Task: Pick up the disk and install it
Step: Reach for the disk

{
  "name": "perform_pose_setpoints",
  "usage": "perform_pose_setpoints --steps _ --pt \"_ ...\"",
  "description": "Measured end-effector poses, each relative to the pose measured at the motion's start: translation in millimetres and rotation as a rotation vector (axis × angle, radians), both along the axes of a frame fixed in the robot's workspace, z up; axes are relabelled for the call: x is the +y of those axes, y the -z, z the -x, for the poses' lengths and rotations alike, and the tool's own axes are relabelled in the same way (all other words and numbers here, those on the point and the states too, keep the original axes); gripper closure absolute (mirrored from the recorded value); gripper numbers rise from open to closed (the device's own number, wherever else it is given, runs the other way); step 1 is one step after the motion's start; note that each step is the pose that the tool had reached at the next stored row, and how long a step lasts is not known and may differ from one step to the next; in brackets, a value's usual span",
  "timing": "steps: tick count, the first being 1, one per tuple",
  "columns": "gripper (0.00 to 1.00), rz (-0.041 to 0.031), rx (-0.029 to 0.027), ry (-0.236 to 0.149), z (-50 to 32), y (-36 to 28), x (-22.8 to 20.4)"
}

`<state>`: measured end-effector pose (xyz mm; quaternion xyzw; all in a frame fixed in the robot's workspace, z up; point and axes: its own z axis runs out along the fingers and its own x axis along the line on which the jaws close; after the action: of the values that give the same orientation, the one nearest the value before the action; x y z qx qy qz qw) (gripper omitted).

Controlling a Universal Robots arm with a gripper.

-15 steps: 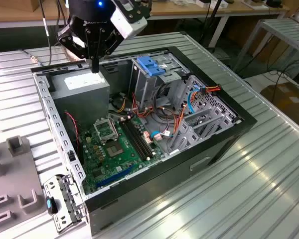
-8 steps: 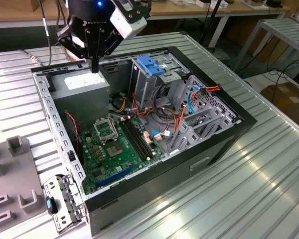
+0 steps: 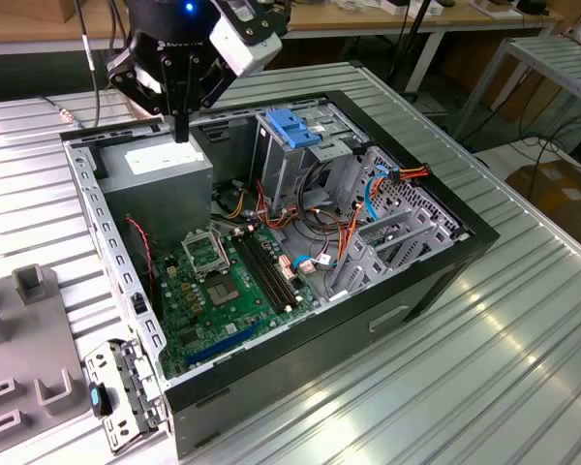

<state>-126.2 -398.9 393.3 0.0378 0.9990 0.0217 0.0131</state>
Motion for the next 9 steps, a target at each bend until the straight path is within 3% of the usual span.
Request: perform_pose_setpoints --steps 9 --pt "0.89 0.0001 0.0000 0.000 3.3 0.0 0.0"
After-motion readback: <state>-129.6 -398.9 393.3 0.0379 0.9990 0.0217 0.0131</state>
